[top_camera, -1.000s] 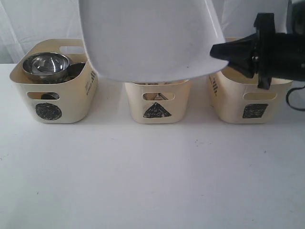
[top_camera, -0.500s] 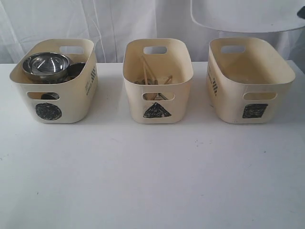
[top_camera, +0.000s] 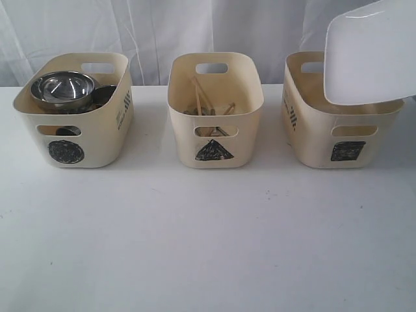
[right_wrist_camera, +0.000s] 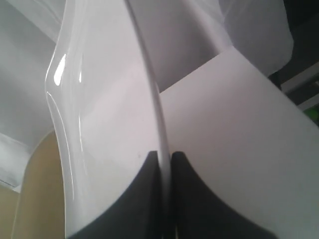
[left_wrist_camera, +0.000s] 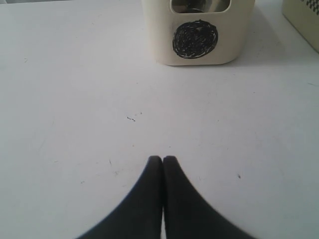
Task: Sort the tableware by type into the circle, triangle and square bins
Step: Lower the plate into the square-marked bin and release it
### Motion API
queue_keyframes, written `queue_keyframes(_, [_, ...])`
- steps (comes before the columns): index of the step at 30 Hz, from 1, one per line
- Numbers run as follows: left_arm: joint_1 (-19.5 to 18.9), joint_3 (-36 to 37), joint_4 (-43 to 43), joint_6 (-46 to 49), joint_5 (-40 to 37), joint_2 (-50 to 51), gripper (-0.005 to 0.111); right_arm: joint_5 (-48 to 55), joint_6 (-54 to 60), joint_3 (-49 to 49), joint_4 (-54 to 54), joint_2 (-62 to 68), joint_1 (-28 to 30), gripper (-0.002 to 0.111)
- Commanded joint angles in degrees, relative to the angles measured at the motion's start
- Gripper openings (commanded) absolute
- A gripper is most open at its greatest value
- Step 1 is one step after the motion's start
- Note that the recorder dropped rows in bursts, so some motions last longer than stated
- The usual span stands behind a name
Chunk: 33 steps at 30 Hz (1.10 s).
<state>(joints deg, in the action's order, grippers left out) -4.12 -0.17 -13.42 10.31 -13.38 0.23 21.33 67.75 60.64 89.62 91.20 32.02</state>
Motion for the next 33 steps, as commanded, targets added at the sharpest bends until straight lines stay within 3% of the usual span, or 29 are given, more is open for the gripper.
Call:
queue_keyframes(1, [0.3,0.2,-0.3,0.2,0.0,-0.2,0.000,0.5,6.4,0.7,1.8,1.1,0.1,0.000])
queue_keyframes(16, [0.3,0.2,-0.3,0.2,0.0,-0.2,0.000,1.3,7.3,0.7,1.9,5.0,0.0,0.000])
queue_keyframes(25, [0.3,0.2,-0.3,0.2,0.0,-0.2,0.000,4.8,7.3,0.7,2.0,5.0,0.0,0.017])
queue_keyframes(33, [0.3,0.2,-0.3,0.2,0.0,-0.2,0.000,10.6,6.8,0.8,2.4,4.1,0.0,0.018])
